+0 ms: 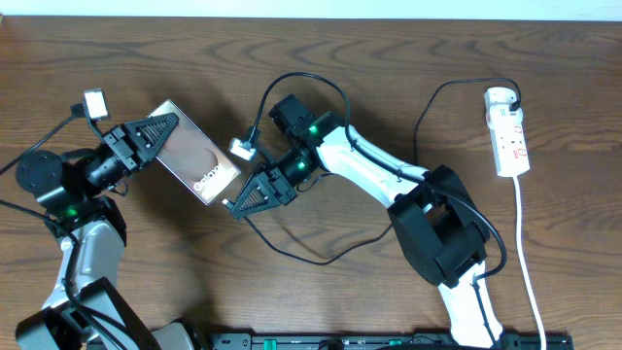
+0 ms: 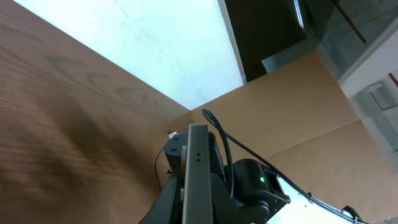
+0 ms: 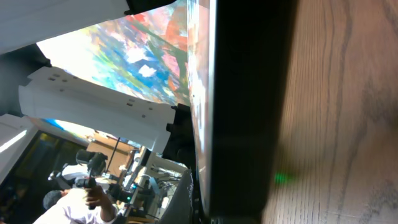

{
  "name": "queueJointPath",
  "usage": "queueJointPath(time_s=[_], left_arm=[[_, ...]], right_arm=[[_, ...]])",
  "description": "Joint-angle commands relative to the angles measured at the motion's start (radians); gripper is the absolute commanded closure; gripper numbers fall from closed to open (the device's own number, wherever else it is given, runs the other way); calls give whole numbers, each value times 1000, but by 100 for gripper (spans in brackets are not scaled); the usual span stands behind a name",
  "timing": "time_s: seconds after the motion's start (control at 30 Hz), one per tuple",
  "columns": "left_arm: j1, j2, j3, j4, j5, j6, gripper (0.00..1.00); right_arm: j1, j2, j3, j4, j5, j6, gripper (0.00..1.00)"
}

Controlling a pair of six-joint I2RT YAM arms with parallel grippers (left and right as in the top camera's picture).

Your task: Plug charger to phone and switch on socket

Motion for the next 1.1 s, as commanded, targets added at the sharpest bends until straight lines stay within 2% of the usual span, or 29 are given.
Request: queueJointPath(time_s=[0.0, 1.07], left_arm=[[-2, -13, 16, 9, 16, 6, 92], [-2, -12, 16, 6, 50, 37, 93]], right_arm=[[-10, -35, 21, 6, -32, 6, 99], [-26, -46, 21, 24, -32, 14, 99]])
